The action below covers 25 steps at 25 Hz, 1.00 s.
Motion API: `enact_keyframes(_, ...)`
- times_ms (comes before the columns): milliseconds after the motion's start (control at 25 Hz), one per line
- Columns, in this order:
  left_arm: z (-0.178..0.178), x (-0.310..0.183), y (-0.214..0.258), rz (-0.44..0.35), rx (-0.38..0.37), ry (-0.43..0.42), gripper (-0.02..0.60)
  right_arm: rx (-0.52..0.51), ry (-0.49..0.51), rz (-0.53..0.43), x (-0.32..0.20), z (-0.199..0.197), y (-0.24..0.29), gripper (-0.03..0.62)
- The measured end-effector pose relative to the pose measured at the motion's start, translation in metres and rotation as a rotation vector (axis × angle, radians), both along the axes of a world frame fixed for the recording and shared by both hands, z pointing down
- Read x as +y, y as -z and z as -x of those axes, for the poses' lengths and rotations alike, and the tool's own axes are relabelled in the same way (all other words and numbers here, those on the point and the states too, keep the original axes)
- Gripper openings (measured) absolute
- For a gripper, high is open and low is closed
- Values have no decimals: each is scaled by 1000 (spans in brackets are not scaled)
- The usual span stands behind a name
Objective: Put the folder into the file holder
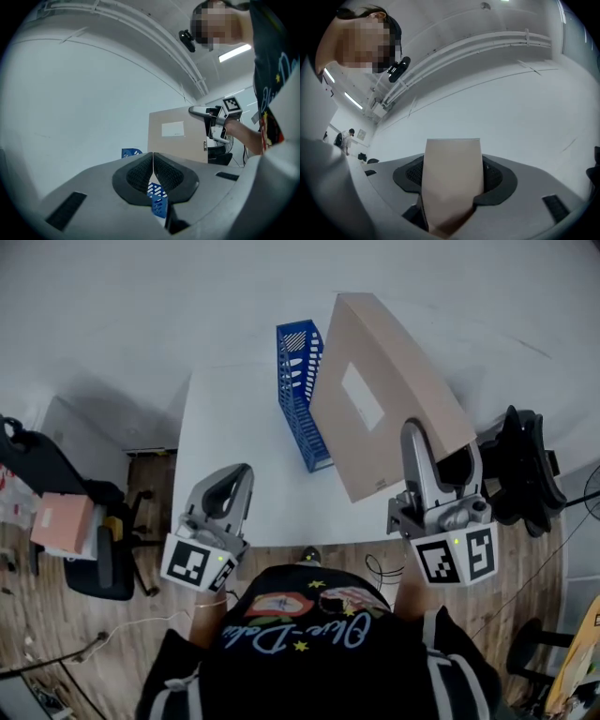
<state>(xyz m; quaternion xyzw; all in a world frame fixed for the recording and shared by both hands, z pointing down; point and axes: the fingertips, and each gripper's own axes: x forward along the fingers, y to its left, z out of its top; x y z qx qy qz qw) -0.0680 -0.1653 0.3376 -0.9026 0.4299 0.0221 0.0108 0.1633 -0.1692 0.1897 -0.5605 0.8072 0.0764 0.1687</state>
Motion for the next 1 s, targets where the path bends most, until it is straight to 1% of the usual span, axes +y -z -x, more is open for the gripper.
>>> enact_keyframes(160, 3, -12, -2, -7, -11, 34, 5, -27, 56, 7, -21, 6, -4, 275)
enact_keyframes(320, 8, -27, -8, 4, -3, 43, 5, -16, 69, -9, -42, 15, -3, 275)
enact_keyframes(600, 21, -47, -6, 16, -8, -2, 5, -24, 28, -31, -66, 29, 4, 275)
enact_keyframes(800, 37, -59, 2, 19, -1, -26, 5, -28, -1, -9, -80, 41, 2, 275)
enact_keyframes(1000, 48, -66, -2, 22, -7, -37, 5, -18, -19, 10, -95, 50, -5, 275)
